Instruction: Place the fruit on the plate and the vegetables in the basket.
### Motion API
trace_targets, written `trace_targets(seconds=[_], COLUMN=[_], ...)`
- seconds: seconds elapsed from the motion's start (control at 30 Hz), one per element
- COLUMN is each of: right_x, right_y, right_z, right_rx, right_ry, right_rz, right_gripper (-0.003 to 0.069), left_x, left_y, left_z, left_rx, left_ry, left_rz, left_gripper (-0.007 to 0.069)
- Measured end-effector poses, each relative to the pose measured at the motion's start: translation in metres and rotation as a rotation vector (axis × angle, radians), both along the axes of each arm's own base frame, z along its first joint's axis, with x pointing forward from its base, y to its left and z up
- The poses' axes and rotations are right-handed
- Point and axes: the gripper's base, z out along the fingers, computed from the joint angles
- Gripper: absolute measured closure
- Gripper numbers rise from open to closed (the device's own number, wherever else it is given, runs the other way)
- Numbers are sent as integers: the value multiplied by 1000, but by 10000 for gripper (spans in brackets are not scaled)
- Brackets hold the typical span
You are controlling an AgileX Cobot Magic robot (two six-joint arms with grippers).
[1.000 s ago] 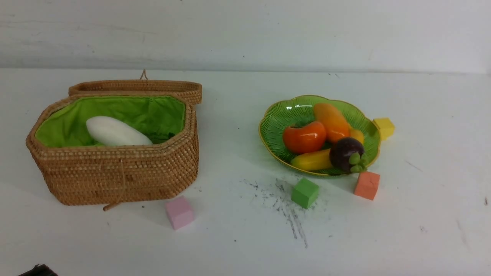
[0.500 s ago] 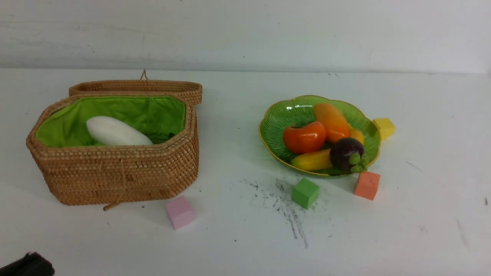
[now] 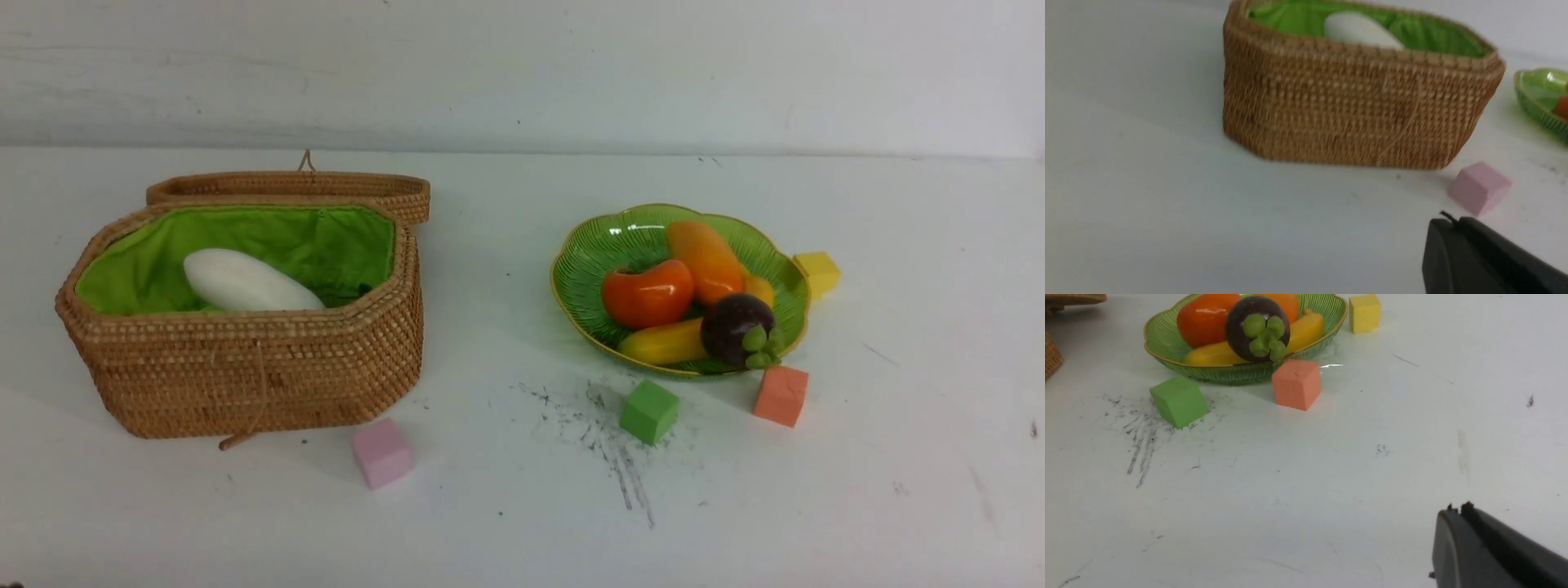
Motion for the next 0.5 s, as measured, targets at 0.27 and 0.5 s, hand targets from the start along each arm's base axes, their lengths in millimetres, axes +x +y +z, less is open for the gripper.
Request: trace_targets(seconds=[0.27,0.5], right_x=[0,0], right_y=[0,0], right_z=[0,0], right_rx=[0,0], right_ry=[0,0], right_rz=[0,0], right_gripper=[646,639], left_x=[-2,-2], left_y=[0,0], left_z=[-10,-10], left_rx=[-65,-71], left_ry=[106,102], left_rz=[14,16], left_gripper=[638,638])
